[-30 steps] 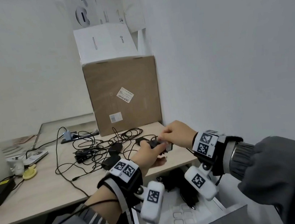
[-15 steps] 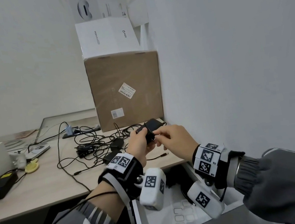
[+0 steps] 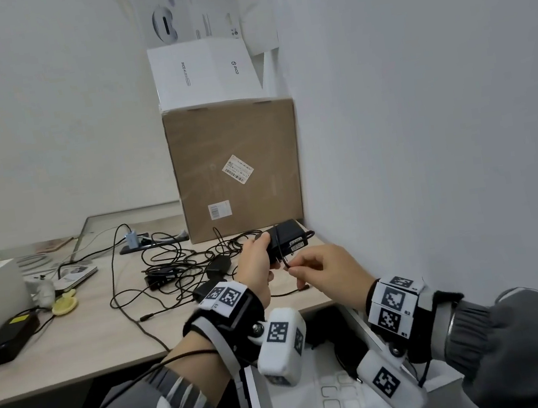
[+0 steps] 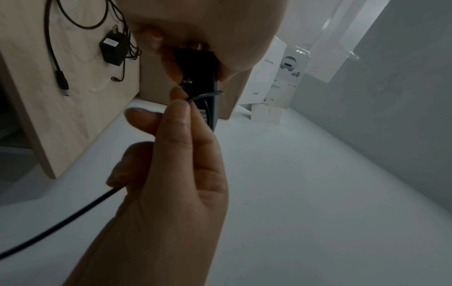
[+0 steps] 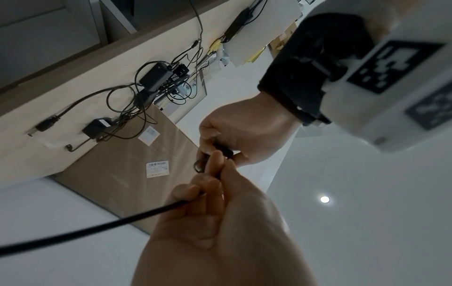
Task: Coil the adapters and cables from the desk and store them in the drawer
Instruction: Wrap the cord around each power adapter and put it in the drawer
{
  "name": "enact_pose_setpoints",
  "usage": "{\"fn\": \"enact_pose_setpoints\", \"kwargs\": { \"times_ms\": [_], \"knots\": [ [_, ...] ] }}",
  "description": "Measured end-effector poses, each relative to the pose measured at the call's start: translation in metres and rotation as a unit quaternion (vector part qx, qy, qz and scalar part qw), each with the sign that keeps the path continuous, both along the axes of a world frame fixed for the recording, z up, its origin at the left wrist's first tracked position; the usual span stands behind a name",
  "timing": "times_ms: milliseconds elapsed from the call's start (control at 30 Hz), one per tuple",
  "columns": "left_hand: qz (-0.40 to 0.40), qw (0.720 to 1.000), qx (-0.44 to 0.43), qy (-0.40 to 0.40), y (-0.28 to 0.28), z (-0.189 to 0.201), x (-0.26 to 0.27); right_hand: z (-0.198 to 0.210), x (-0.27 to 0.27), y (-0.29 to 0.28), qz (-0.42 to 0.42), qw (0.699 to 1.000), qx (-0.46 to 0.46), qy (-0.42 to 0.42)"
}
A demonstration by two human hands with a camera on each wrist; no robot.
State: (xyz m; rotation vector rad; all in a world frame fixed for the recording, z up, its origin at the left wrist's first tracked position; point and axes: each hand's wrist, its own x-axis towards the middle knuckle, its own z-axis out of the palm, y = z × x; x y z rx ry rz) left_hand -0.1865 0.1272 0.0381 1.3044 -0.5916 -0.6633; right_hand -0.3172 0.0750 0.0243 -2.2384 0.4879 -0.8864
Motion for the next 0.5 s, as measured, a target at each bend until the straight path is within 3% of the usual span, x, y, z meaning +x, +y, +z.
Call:
{"fn": "enact_pose_setpoints", "kwargs": {
  "times_ms": [300,433,500],
  "knots": [
    [-0.067,0.993,-0.043,0.088,-0.001,0.003,-0.004,0.001,0.002,-0.011,-0.027,0.999,0.014,0.025],
    [-0.129,0.99,-0.015,0.051,0.007,0.003,-0.002,-0.001,-0.002,-0.029,-0.037,0.996,0.036,0.071],
    [-0.156,0.987,0.031,-0.001,0.01,0.004,0.0,0.001,-0.006,-0.04,-0.019,0.994,0.001,0.11]
  ]
}}
